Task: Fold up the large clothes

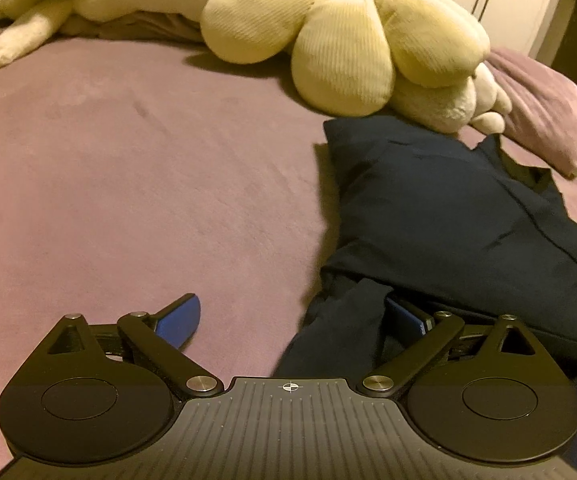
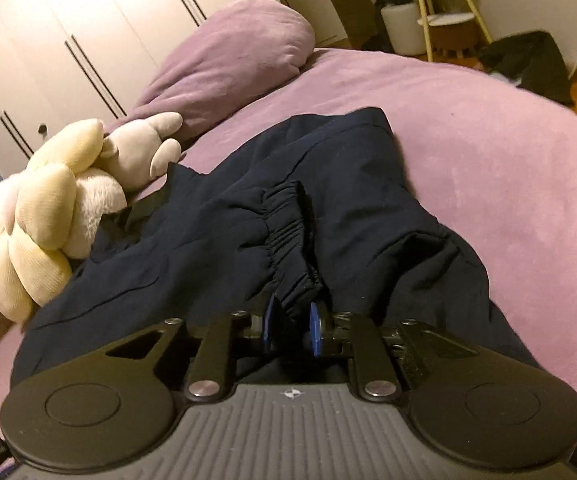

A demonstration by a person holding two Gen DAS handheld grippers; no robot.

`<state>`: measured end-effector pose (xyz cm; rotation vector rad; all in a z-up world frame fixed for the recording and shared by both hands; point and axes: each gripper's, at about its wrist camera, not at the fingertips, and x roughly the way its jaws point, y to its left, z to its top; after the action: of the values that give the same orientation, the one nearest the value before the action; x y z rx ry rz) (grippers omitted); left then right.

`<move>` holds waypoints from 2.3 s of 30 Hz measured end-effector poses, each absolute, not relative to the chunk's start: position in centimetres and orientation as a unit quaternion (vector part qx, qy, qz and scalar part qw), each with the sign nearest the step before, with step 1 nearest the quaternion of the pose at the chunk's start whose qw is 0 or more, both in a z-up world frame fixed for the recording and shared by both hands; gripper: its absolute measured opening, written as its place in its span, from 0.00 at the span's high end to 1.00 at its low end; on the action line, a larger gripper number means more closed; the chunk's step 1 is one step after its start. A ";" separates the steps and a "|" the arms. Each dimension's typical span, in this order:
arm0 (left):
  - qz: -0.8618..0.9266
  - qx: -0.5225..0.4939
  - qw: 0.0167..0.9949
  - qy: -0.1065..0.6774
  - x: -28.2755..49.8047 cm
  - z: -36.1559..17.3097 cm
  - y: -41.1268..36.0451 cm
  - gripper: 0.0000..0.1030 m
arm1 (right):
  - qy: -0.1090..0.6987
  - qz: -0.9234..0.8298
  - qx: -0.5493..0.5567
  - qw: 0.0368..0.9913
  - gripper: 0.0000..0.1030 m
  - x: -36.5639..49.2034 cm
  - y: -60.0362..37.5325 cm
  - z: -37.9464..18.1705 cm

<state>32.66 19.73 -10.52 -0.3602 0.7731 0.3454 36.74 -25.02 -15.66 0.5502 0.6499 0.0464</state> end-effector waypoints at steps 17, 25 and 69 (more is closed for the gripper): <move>0.144 -0.115 0.906 0.381 38.0 -11.1 15.3 0.02 | 0.313 0.006 0.191 0.930 0.82 37.1 -21.7 -13.7; 0.143 -0.067 0.912 0.380 37.8 -11.6 14.4 0.01 | 0.307 0.007 0.092 0.947 0.88 36.7 -20.2 -15.2; 0.038 -0.271 0.848 0.454 4.4 -11.1 23.0 0.27 | 0.414 0.043 0.330 0.847 0.56 6.2 -39.0 -18.7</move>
<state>4.39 23.00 -11.14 -0.5708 0.9570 0.0804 6.17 -38.99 -18.67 0.6968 0.8729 0.0912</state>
